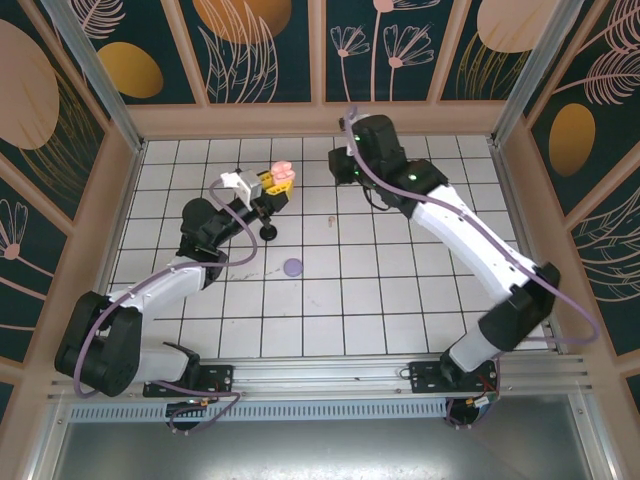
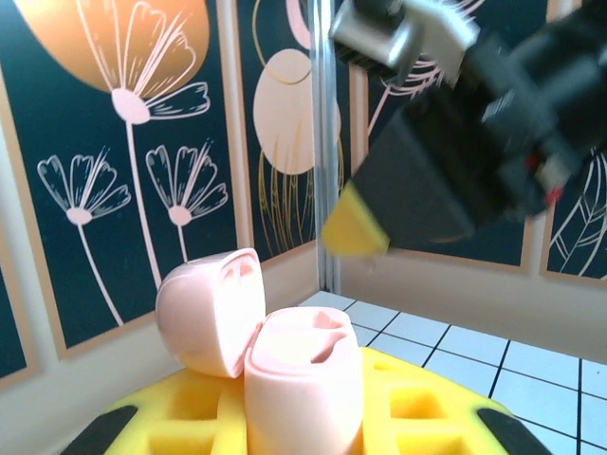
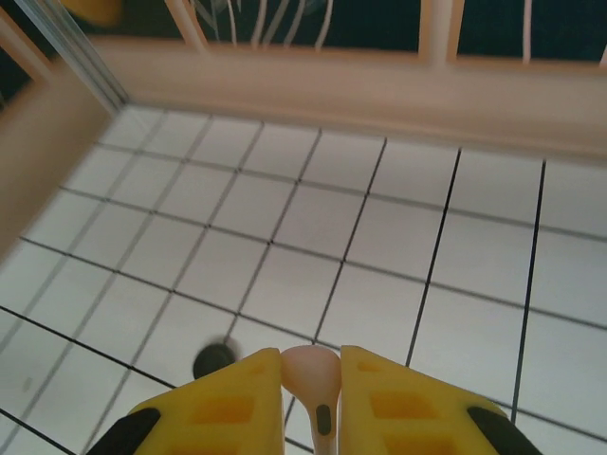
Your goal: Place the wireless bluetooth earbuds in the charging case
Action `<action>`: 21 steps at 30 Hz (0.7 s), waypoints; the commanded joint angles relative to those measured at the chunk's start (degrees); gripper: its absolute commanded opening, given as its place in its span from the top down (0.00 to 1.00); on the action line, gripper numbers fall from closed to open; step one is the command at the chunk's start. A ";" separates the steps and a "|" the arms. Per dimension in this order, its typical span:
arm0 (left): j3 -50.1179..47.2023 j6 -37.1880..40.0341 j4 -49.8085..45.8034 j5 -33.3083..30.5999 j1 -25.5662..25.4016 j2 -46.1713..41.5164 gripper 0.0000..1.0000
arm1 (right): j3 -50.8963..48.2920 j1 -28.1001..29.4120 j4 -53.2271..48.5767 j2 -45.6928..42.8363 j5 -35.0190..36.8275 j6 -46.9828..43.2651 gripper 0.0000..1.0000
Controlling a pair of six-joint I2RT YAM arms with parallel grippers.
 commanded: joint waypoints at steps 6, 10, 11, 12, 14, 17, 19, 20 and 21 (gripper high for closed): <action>-1.43 4.86 11.36 -4.38 -4.29 2.11 1.00 | -8.95 0.96 16.56 -13.75 -6.47 0.94 0.81; -0.58 5.33 14.73 -5.31 -6.14 4.37 1.00 | -13.23 1.03 22.42 -17.43 -11.80 1.27 0.80; -0.22 5.40 15.58 -5.47 -6.58 5.06 1.00 | -14.06 1.05 23.55 -17.97 -13.22 1.26 0.80; 0.12 5.38 16.54 -5.52 -6.95 5.81 1.00 | -14.92 1.15 24.51 -18.36 -14.39 1.28 0.80; 0.87 5.43 18.26 -5.98 -7.51 7.13 1.00 | -16.53 1.31 26.17 -18.85 -16.79 1.11 0.80; 2.03 5.19 20.16 -6.33 -8.31 8.92 1.00 | -18.85 1.90 28.52 -19.36 -19.12 0.75 0.80; 2.82 4.86 20.80 -5.98 -8.51 9.83 1.00 | -19.79 2.21 29.49 -19.36 -19.87 0.86 0.80; 3.23 4.72 20.80 -5.57 -8.57 10.19 1.00 | -20.22 2.35 29.76 -19.21 -19.84 1.07 0.80; 3.56 4.69 20.82 -5.29 -8.68 10.41 1.00 | -20.60 2.45 29.93 -19.11 -19.92 1.13 0.80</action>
